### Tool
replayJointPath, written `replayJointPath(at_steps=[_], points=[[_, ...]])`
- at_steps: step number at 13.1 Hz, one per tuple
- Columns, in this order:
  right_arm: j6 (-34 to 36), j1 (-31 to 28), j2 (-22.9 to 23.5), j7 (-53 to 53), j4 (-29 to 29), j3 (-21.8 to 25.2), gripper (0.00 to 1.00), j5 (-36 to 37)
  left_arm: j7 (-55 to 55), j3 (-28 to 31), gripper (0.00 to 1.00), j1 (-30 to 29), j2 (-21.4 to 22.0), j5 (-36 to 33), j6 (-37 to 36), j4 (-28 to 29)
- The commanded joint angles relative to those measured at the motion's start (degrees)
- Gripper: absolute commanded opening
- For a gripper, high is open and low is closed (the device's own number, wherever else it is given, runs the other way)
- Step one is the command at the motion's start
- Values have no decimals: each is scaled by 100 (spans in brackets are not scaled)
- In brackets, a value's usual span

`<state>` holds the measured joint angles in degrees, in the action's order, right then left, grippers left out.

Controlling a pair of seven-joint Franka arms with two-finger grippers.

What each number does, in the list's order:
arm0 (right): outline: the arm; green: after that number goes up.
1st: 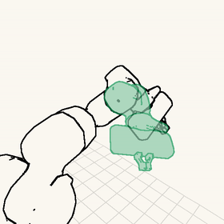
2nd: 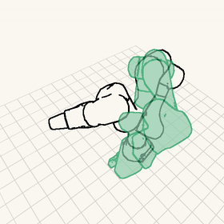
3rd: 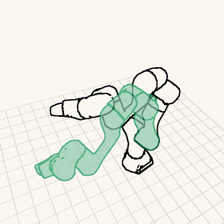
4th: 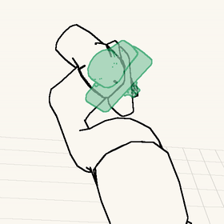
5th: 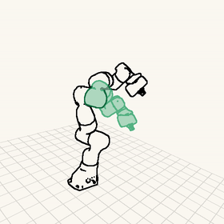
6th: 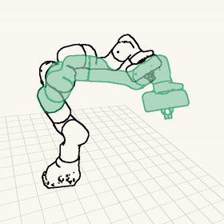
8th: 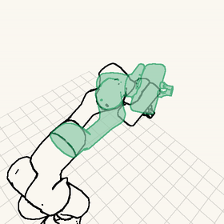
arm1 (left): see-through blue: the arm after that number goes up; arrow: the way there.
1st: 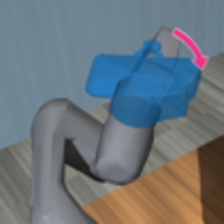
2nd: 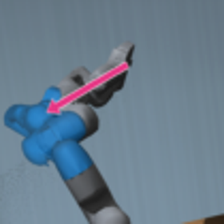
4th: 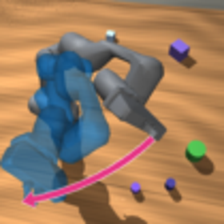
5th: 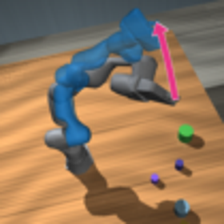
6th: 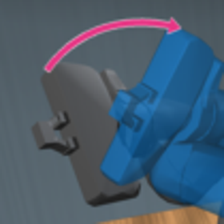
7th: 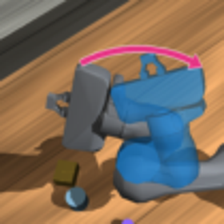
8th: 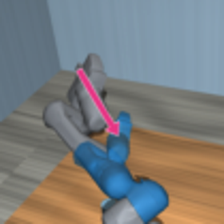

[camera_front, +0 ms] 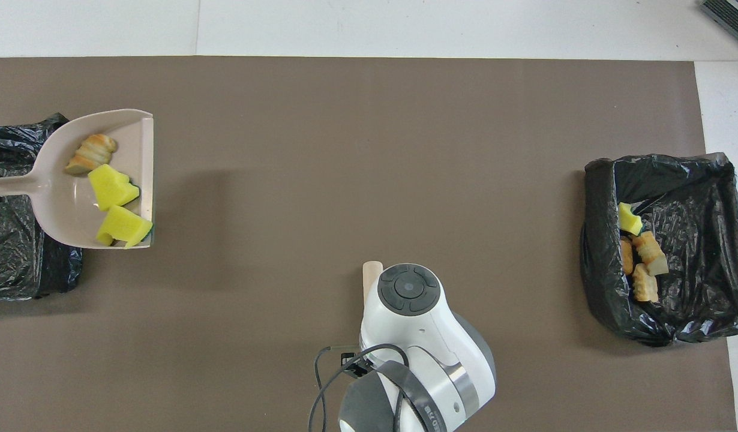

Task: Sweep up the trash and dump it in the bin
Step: 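Tip the dustpan into the bag while the right gripper releases the brush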

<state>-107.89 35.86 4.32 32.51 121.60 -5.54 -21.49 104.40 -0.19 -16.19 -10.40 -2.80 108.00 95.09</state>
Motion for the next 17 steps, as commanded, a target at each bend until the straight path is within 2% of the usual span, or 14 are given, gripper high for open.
replayJointPath(at_steps=[1,4,7,8,9,12,15,17], points=[[-416,61,-10,19,170,-8,0,-101,649,-61,0,-603,-164,87,-183,-412],[-600,167,122,10,223,-8,0,-101,1431,-34,0,-1254,-286,43,159,-561],[-751,194,122,19,224,-8,1,-101,2075,-8,0,-1395,-717,-675,519,-1026],[-742,194,148,19,215,-8,29,-101,2067,-8,0,-1370,-744,-973,712,-1063],[-672,185,166,10,145,-8,99,-83,2032,-8,0,-1343,-762,-1307,992,-1054],[-252,36,96,19,-153,27,100,-74,1629,-8,0,-1308,-762,-2361,1432,-993],[461,-587,-71,10,-505,36,100,13,848,-8,0,-1133,-648,-3609,1505,-633],[533,-973,-273,10,-585,53,100,109,-3,-16,0,-1018,-455,-4628,1575,-186]])
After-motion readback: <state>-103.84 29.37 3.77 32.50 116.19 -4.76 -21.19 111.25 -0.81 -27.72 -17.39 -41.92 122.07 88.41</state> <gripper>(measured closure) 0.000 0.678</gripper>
